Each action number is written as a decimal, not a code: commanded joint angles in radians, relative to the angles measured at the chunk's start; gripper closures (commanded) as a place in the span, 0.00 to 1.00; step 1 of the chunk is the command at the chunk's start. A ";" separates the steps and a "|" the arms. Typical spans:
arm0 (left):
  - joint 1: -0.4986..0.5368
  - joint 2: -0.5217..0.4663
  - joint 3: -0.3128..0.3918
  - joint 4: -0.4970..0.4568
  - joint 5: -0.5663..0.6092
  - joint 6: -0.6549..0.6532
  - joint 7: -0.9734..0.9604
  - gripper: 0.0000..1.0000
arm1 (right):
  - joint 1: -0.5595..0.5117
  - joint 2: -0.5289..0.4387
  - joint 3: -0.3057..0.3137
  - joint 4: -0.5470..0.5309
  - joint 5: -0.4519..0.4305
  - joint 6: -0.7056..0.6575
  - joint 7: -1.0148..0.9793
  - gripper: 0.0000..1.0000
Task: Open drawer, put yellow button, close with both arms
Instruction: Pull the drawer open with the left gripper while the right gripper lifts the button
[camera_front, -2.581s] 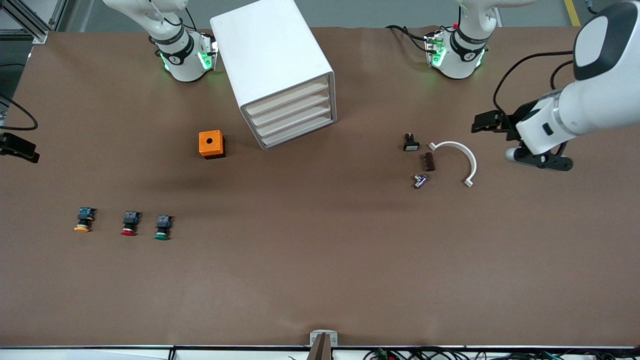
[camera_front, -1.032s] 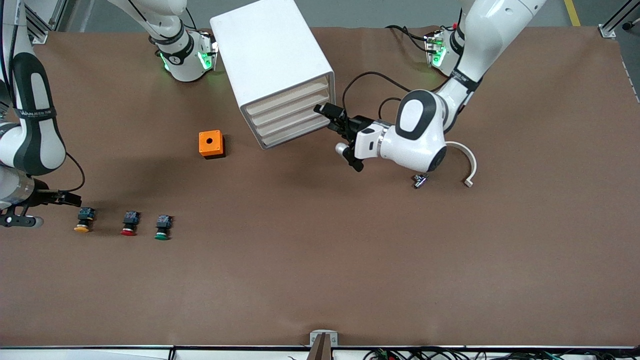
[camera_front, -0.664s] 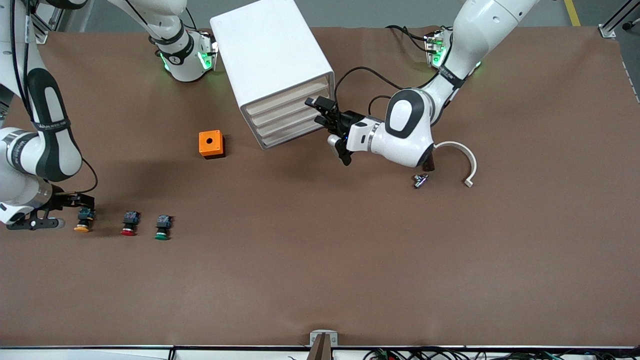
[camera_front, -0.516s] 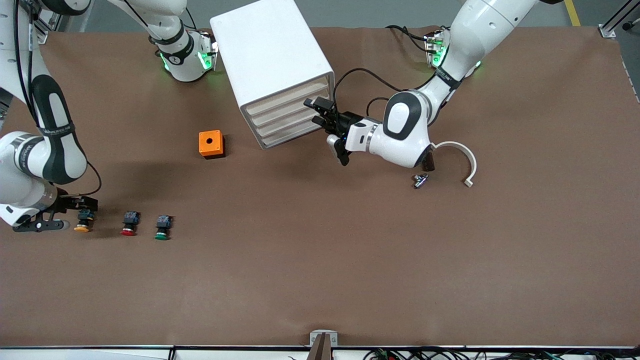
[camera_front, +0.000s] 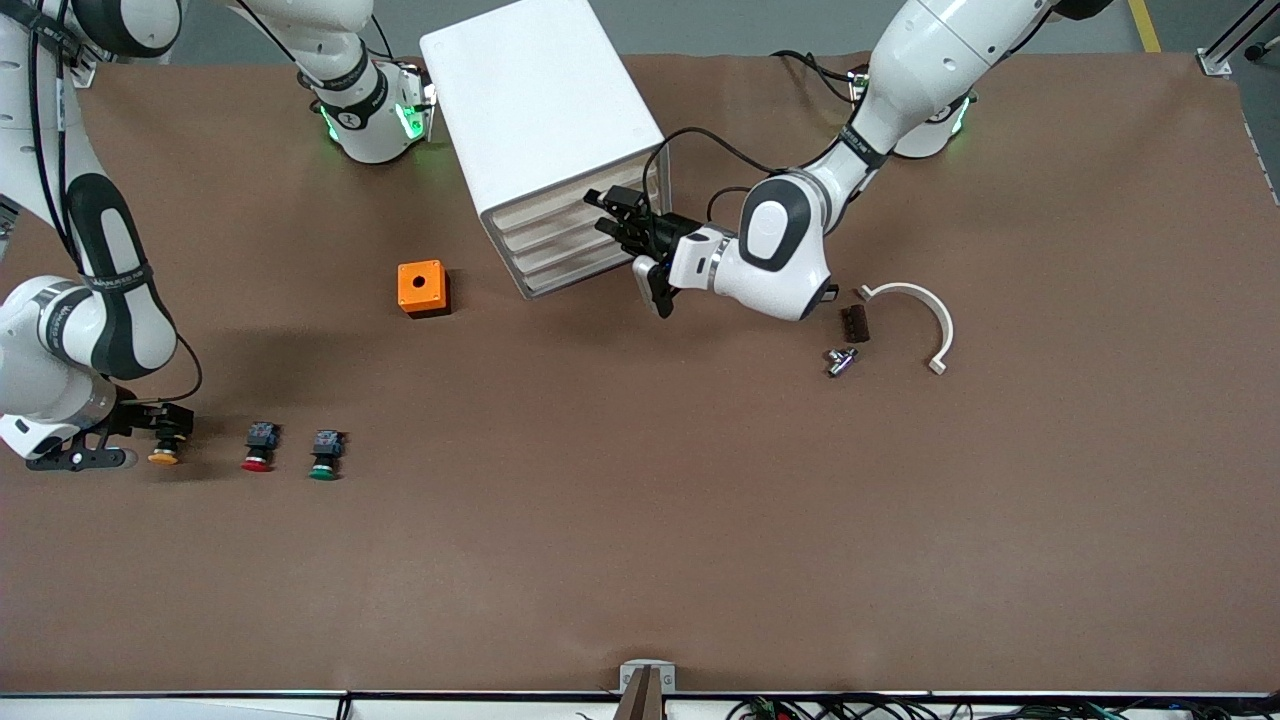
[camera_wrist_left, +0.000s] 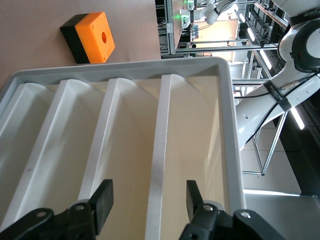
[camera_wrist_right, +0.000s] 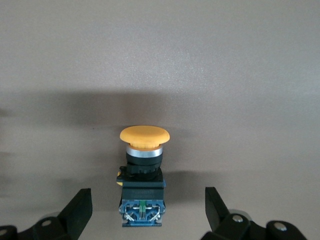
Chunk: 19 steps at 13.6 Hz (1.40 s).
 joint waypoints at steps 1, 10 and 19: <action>-0.019 0.001 -0.002 -0.020 -0.060 0.022 0.062 0.35 | -0.021 0.028 0.017 0.028 0.063 -0.004 -0.024 0.00; -0.097 -0.004 -0.003 -0.031 -0.163 0.091 0.072 0.50 | -0.006 0.031 0.017 0.048 0.063 -0.013 -0.024 0.72; -0.079 -0.004 0.000 -0.025 -0.163 0.089 0.054 1.00 | 0.094 -0.219 0.017 0.048 0.062 -0.386 0.075 0.76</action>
